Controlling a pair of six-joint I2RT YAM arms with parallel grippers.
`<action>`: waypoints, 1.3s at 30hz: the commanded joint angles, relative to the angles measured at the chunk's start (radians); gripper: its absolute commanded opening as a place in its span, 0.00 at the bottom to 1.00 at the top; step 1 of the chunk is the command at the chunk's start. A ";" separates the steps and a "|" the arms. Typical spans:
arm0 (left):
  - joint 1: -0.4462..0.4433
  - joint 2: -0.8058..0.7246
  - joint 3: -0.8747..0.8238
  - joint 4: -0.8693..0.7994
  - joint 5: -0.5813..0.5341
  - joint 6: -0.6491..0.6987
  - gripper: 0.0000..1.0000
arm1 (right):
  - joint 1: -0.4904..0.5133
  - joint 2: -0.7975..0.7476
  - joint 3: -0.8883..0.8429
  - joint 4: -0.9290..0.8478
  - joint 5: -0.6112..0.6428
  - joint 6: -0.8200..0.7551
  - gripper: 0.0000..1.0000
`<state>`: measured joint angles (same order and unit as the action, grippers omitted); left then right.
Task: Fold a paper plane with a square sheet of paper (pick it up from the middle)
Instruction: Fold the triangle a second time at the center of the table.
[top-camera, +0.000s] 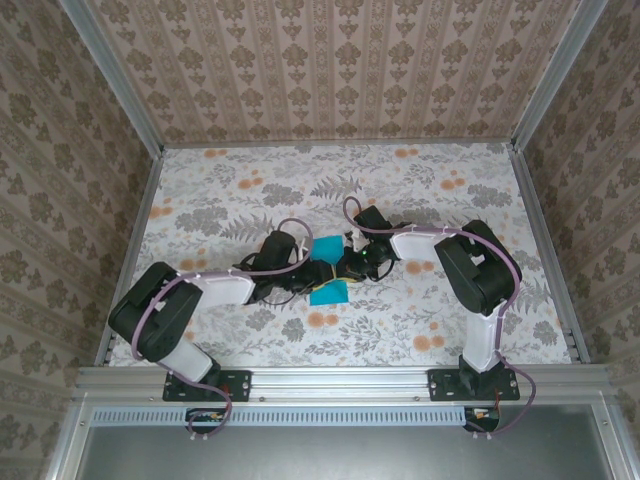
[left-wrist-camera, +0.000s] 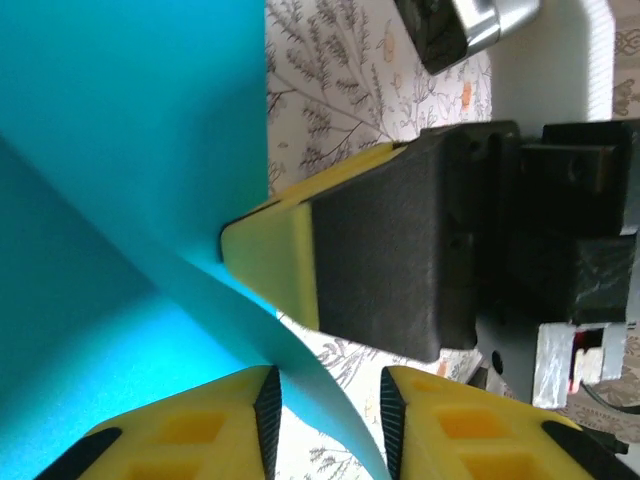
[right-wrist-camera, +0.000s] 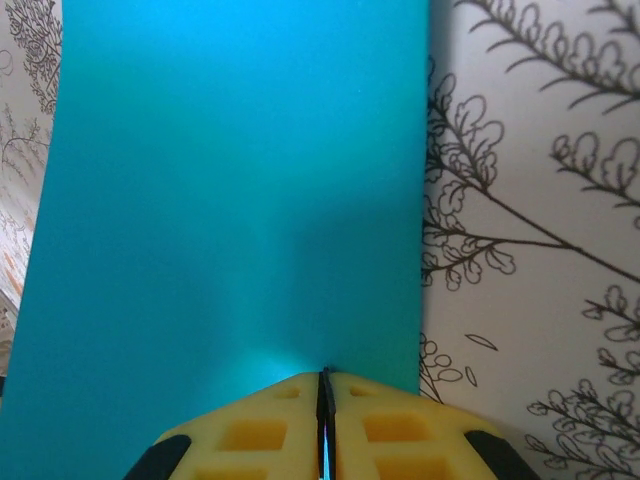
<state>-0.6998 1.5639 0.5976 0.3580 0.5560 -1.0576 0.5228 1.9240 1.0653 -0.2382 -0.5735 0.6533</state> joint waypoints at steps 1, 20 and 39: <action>0.004 0.039 0.029 0.042 0.023 -0.007 0.39 | 0.002 0.035 0.005 -0.062 0.045 -0.005 0.13; 0.005 -0.027 -0.032 0.108 0.012 -0.038 0.48 | -0.002 0.013 0.002 -0.079 0.047 -0.016 0.14; 0.011 0.037 -0.033 0.163 -0.015 -0.069 0.48 | -0.040 -0.102 -0.040 0.078 -0.115 0.067 0.19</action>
<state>-0.6930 1.5795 0.5755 0.4797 0.5503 -1.1076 0.4942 1.8854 1.0416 -0.2081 -0.6250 0.6849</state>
